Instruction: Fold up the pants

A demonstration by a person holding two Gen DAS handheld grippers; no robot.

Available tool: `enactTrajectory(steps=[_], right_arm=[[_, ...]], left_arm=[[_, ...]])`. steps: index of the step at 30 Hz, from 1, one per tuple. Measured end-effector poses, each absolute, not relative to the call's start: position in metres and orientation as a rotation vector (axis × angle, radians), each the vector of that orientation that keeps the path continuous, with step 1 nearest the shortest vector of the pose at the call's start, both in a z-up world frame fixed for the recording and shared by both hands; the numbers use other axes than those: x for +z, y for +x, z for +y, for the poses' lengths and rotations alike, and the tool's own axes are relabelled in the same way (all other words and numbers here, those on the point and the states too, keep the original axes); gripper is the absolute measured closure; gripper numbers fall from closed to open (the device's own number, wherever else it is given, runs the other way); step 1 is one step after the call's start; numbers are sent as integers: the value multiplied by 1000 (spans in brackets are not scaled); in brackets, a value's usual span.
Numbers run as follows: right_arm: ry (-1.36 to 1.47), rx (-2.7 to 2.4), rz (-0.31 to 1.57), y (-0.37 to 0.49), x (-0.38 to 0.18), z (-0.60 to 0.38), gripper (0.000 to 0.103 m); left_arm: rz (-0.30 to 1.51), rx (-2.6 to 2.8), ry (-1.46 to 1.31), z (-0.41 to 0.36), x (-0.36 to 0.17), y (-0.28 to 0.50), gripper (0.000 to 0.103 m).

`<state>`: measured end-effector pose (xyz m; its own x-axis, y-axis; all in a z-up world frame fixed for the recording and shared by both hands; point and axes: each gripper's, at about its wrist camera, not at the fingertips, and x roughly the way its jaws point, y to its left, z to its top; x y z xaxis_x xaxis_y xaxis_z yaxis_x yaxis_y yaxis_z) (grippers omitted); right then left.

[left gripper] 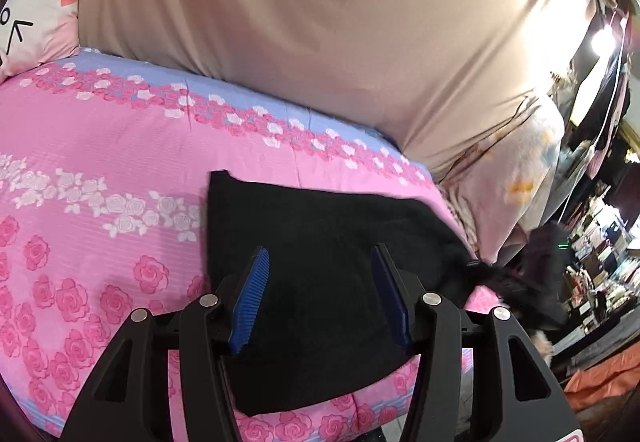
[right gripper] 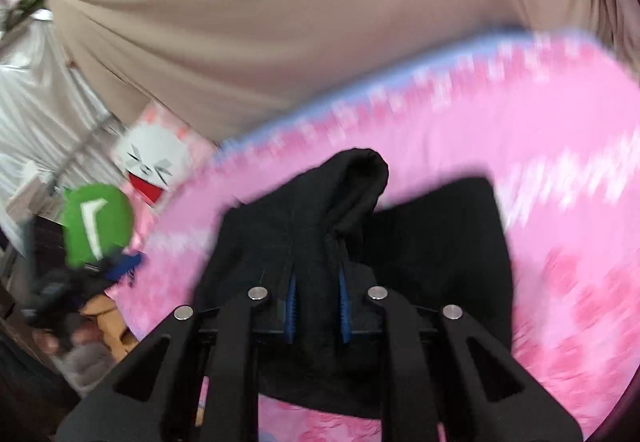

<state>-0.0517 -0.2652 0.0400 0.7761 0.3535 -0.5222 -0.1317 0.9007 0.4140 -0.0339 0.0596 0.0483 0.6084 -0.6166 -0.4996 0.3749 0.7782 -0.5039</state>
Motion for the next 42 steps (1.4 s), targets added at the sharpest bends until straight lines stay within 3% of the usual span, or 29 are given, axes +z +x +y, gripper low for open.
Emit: enactTrajectory(steps=[3,5,7,9,12,15,16,18,20,21,22,24,26,27,30,32,33,34,42], right_arm=[[303,143,644,-65,35,-282,87],[334,49,780,-56,-11,-304,83],[389,26,825,-53,-37,-314,67],[479,41,787,-63,-37,-322,61],[466,15,761,-68,-25,-325,37],[499,55,797,-59,-32,-327,29],[523,66,824,-55,-36,-329,21],[561,92,866,-46,-52,-324,21],[590,112,851,-42,-59,-320,35],[607,127,854,-41,-57,-319,51],[608,126,837,-43,-48,-316,59],[583,141,808,-46,-29,-310,64],[577,189,785,-56,-11,-299,64],[574,208,780,-61,-5,-293,64],[549,199,805,-74,-8,-277,61],[513,125,832,-80,-23,-279,53],[518,91,862,-82,-34,-284,49],[536,65,879,-84,-42,-290,44],[550,124,905,-87,-50,-298,30]], left_arm=[[718,-599,-380,56,41,-34,37],[763,-621,-400,49,26,-28,37],[830,-658,-446,41,5,-20,37],[898,-649,-466,32,-14,-13,37],[920,-608,-460,28,-25,-14,36],[924,-616,-509,29,-33,-13,22],[929,-620,-531,28,-36,-12,17],[941,-629,-530,20,-47,-8,15],[931,-632,-502,14,-52,-5,16],[920,-624,-475,12,-49,-4,34],[914,-616,-434,12,-42,-3,64],[877,-607,-394,24,-20,0,89],[835,-601,-394,45,5,0,93],[812,-591,-392,54,13,-3,102],[791,-604,-379,77,33,-15,103],[809,-577,-355,81,29,-20,72],[821,-561,-357,85,22,-24,39],[838,-561,-371,87,13,-26,25],[1052,-745,-597,68,-69,-13,24]])
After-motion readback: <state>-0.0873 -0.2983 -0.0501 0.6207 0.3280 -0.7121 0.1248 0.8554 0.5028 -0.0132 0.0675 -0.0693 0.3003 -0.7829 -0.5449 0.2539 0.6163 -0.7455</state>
